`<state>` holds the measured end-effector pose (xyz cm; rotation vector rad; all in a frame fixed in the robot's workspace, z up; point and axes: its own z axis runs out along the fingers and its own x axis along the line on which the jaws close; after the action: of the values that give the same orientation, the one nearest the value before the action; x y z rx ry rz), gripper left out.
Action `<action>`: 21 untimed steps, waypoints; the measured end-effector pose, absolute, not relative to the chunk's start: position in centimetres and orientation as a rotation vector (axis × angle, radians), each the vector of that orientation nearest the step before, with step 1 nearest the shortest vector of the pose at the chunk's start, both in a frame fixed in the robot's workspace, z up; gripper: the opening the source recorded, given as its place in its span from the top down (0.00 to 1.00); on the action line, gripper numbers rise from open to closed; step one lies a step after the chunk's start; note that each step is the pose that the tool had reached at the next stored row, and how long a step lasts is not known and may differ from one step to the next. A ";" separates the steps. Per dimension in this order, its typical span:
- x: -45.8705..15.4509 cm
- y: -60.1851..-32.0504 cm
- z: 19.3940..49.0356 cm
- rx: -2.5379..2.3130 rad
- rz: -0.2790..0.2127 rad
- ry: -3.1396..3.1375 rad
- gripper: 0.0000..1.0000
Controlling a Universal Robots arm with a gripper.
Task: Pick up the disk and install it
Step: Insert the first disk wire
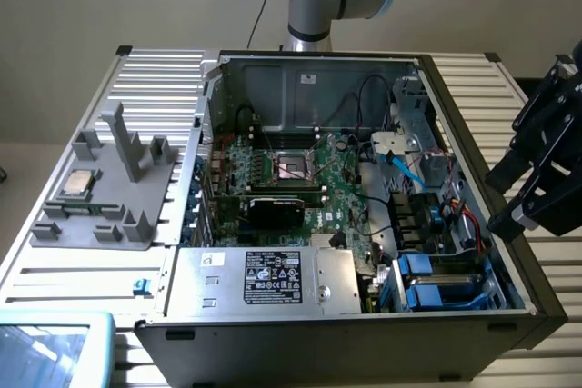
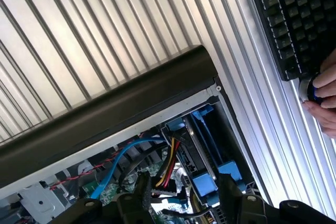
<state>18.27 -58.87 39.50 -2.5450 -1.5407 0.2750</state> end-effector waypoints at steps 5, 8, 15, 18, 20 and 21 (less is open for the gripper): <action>18.3 -58.9 39.5 -2.545 0.275 -1.541 0.37; 18.3 -58.9 39.5 -2.545 0.275 -1.541 0.37; 18.0 -59.2 39.5 -2.545 0.271 -1.542 0.37; 17.7 -59.9 39.5 -2.544 0.268 -1.544 0.37; 17.6 -60.5 39.5 -2.543 0.266 -1.545 0.37; 17.5 -60.8 39.5 -2.542 0.266 -1.545 0.37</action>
<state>17.54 -60.84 39.52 -2.5423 -1.5447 0.2657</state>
